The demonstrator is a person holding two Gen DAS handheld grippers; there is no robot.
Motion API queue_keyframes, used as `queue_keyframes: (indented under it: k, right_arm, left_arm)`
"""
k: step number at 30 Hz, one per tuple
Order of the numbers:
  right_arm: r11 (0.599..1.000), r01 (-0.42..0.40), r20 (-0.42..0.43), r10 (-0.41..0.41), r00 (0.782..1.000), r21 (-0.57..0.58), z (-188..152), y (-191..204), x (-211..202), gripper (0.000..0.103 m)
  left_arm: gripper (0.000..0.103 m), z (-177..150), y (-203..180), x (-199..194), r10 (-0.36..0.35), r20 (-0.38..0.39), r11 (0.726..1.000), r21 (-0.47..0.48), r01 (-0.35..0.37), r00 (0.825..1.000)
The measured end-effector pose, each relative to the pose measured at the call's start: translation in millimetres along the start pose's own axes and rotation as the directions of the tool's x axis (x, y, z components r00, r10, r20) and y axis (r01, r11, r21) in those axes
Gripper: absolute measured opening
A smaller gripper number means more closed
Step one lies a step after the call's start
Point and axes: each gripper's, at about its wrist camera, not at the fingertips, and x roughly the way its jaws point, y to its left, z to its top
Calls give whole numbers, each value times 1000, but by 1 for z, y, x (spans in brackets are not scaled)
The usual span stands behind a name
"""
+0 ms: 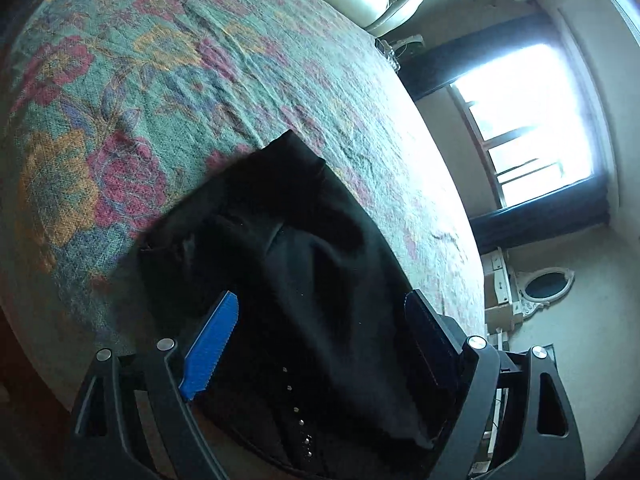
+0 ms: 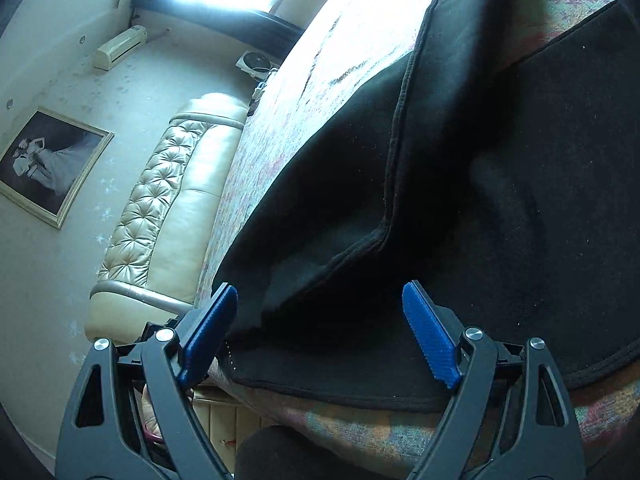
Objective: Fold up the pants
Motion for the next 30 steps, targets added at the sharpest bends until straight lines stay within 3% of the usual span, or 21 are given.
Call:
queue_keyframes:
  k: [4, 6, 8, 11, 17, 22, 23, 25, 27, 30]
  right_arm:
    - [1000, 14, -4, -14, 1000, -5, -2, 3, -3, 85]
    - [1000, 26, -1, -26, 1000, -2, -2, 5, -2, 85]
    - [999, 48, 4, -48, 999, -1, -2, 7, 0, 85]
    - [996, 91, 27, -92, 995, 7, -3, 10, 1, 85]
    - [985, 136, 56, -142, 988, 110, -2, 4, 16, 62]
    - [977, 157, 60, -167, 984, 147, 7, 3, 30, 59]
    - [976, 161, 61, -171, 983, 144, 8, 3, 33, 55]
    - [977, 144, 59, -155, 986, 157, 10, -3, 38, 22]
    - [975, 110, 60, -123, 991, 192, 9, -15, 39, 13]
    - [980, 54, 86, -72, 994, 193, 4, -16, 31, 12]
  left_arm:
    - [79, 3, 15, 22, -8, 7, 998, -67, 8, 1000]
    - [44, 3, 19, 27, 15, 9, 998, -68, -14, 1000]
    - [25, 0, 22, 30, 15, 0, 998, -59, -15, 1000]
    - [21, -4, 26, 28, 5, 12, 998, -57, -4, 1000]
    - [18, -4, 32, 24, 0, 9, 999, -53, 0, 1000]
    - [18, -4, 31, 30, -7, -3, 999, -44, 7, 1000]
    - [18, -3, 31, 29, -8, -6, 999, -42, 8, 1000]
    - [18, -3, 32, 28, -13, -10, 999, -47, 12, 1000]
    - [18, -1, 33, 29, -24, -16, 998, -61, 23, 1000]
    - [18, 8, 39, 26, -40, -13, 997, -73, 39, 999]
